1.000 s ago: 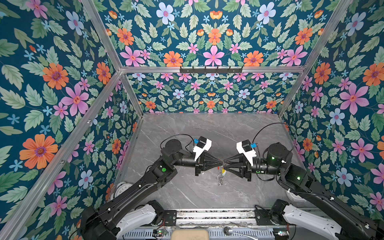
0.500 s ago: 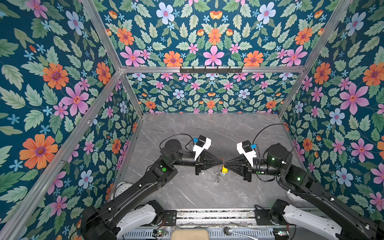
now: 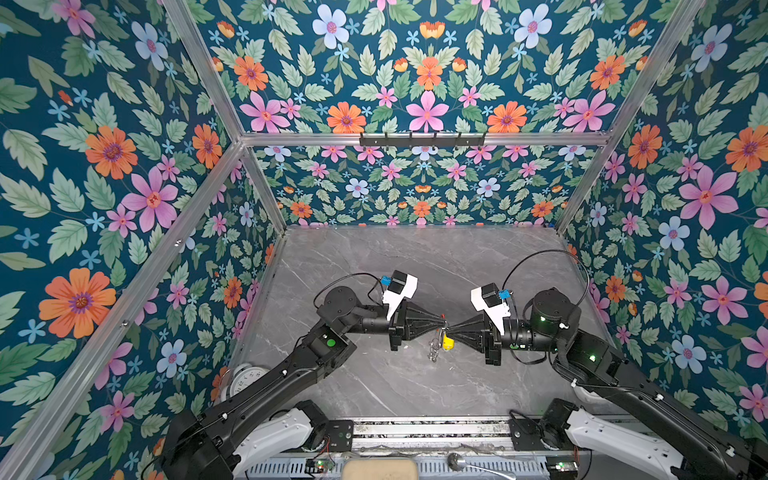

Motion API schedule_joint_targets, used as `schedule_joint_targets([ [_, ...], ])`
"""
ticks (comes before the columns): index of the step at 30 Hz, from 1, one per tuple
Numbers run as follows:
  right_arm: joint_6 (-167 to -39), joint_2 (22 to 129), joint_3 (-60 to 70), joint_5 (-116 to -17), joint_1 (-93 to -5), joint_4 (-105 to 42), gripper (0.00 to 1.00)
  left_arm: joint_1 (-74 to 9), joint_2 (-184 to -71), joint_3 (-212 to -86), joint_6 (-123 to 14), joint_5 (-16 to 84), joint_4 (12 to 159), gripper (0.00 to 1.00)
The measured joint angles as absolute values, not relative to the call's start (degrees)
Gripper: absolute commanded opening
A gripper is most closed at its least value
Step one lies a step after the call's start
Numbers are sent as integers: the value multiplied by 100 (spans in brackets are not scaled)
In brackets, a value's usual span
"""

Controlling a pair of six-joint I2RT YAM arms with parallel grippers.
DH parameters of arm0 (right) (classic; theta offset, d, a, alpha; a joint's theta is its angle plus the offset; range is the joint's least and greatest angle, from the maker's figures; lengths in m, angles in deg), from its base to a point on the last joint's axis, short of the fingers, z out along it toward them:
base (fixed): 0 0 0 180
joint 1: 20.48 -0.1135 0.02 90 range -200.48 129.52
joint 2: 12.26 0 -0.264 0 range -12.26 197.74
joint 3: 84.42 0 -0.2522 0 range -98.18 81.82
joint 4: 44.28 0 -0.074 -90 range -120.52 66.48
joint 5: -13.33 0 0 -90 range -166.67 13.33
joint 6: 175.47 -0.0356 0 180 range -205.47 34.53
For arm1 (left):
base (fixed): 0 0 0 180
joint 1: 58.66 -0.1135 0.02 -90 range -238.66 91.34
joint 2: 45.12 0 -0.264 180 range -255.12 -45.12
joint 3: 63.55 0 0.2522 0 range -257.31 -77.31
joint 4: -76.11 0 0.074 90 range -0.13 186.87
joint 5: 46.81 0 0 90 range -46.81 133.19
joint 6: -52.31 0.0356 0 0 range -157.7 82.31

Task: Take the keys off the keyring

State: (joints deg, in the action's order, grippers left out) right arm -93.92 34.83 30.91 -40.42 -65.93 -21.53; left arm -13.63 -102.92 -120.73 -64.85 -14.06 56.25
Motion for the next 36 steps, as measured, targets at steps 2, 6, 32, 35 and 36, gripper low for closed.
schedule_joint_targets([
  [2, -9392, 3487, 3115, -4009, -6596, -2260, 0, -1363, -10295, -12062, -6614, -1409, 5478, 0],
  [6, -9394, 3487, 3178, -3972, -6598, -2400, 0, -1363, -10327, -12010, -6811, -1441, 5205, 0],
  [32, -9783, 2954, 3069, -4260, -6644, -2559, 49, -1356, -10380, -11887, -6918, -1489, 4750, 0],
  [35, -9938, 3116, 3128, -4287, -6676, -2833, 48, -1354, -10380, -11881, -6920, -1439, 4637, 0],
  [36, -9991, 3184, 3132, -4298, -6705, -2905, 47, -1354, -10380, -11881, -6920, -1426, 4615, 0],
])
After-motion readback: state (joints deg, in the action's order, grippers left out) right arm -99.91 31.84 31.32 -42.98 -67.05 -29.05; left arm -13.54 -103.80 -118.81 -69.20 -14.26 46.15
